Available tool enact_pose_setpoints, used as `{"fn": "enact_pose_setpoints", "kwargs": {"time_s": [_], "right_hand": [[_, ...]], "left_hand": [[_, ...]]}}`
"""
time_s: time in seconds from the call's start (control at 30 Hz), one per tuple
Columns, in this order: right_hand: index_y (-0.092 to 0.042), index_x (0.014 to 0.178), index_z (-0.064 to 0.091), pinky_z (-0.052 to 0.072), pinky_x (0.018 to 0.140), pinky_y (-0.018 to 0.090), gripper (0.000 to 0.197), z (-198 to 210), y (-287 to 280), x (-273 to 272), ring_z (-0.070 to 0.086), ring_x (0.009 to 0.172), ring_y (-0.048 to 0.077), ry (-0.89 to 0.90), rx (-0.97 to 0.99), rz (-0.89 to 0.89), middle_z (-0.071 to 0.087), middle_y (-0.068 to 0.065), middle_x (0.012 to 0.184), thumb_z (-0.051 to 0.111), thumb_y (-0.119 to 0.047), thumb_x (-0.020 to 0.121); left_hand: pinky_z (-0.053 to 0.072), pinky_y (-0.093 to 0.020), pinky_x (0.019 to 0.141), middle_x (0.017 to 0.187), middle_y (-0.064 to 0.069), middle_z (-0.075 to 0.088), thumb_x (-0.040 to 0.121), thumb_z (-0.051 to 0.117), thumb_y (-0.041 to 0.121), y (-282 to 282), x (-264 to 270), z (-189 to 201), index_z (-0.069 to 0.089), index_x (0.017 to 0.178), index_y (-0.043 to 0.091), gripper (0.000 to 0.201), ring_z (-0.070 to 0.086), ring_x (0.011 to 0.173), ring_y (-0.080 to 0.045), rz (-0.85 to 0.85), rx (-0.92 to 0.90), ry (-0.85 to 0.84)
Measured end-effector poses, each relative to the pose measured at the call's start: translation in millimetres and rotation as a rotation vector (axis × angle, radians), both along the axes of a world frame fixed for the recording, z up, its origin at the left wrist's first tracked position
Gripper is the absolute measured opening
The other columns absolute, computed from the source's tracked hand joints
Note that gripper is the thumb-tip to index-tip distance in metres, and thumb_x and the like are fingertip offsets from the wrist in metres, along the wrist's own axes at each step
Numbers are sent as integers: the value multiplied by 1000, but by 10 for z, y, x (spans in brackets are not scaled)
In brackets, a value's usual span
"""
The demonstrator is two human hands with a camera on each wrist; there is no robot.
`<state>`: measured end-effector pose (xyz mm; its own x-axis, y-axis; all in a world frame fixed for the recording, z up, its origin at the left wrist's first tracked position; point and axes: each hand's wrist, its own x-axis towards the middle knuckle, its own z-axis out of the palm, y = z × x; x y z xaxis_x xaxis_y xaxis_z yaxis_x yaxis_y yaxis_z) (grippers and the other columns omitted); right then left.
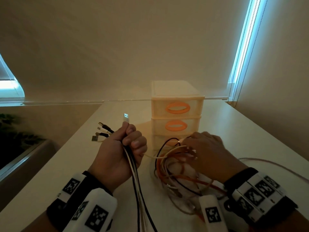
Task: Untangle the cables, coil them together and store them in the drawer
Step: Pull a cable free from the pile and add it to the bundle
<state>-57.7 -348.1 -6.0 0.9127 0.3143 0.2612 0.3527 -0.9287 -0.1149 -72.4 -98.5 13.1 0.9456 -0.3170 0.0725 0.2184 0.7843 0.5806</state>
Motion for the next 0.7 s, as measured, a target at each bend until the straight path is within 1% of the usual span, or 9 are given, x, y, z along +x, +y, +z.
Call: {"fn": "enact_pose_setpoints", "kwargs": {"time_s": [0.07, 0.17, 0.23, 0.33, 0.4, 0.47, 0.6, 0.67, 0.7], "right_hand": [[-41, 112, 60, 41, 94, 40, 17, 82, -110, 51, 55, 108, 18, -11, 0, -164, 59, -12, 105, 49, -45, 99], [-40, 99, 64, 46, 93, 42, 24, 213, -329, 111, 60, 93, 16, 134, 131, -333, 61, -14, 91, 43, -51, 102], [-36, 93, 73, 52, 87, 42, 25, 263, -419, 114, 62, 86, 15, 176, 319, -283, 68, -9, 89, 52, -51, 98], [-24, 88, 81, 50, 70, 33, 22, 344, -462, 43, 65, 79, 18, 170, 706, -220, 74, 5, 88, 64, -36, 95], [-21, 93, 80, 49, 77, 32, 20, 405, -597, 9, 66, 77, 20, 166, 1025, -243, 73, 16, 100, 61, -25, 97], [-19, 104, 77, 49, 92, 42, 22, 423, -749, -11, 68, 80, 23, 186, 1151, -243, 68, 28, 109, 56, -19, 100], [-24, 109, 73, 47, 68, 28, 20, 255, -732, 86, 70, 75, 22, 196, 786, -256, 74, 9, 94, 70, -16, 91], [-35, 125, 60, 45, 64, 22, 47, 195, -632, 118, 63, 72, 14, 190, 556, -205, 68, 2, 84, 77, -18, 85], [-42, 131, 49, 43, 65, 18, 61, 186, -594, 118, 61, 79, 12, 181, 480, -144, 63, 0, 90, 79, -18, 83]], "left_hand": [[35, -21, 47, 57, 9, 28, 107, 37, 37, 94, 27, 52, 45, 72, 20, 40, 34, 53, -9, 34, -16, -36], [31, -22, 51, 58, 9, 27, 106, 39, 36, 310, 95, 146, 46, 71, 22, 39, 32, 55, -9, 126, -31, -74], [30, -22, 52, 59, 10, 27, 107, 38, 36, 421, 142, 167, 47, 71, 22, 40, 31, 56, -9, 168, -51, -87], [28, -22, 51, 59, 11, 27, 105, 41, 36, 546, 209, 159, 47, 69, 22, 39, 29, 55, -8, 248, -76, -59], [25, -21, 51, 58, 11, 27, 103, 43, 36, 648, 247, 165, 47, 67, 22, 39, 27, 54, -6, 312, -102, -43], [25, -20, 50, 58, 11, 28, 104, 42, 36, 736, 282, 157, 47, 66, 22, 40, 27, 54, -6, 355, -115, -28], [24, -21, 46, 58, 11, 25, 105, 41, 37, 620, 305, 49, 46, 66, 22, 42, 25, 52, -7, 314, -56, 17], [24, -22, 44, 58, 10, 24, 105, 40, 36, 477, 276, -2, 45, 69, 21, 40, 24, 50, -8, 259, -13, 5], [24, -22, 43, 58, 10, 24, 106, 40, 36, 409, 256, -15, 44, 70, 20, 39, 24, 50, -8, 231, 12, -6]]}}
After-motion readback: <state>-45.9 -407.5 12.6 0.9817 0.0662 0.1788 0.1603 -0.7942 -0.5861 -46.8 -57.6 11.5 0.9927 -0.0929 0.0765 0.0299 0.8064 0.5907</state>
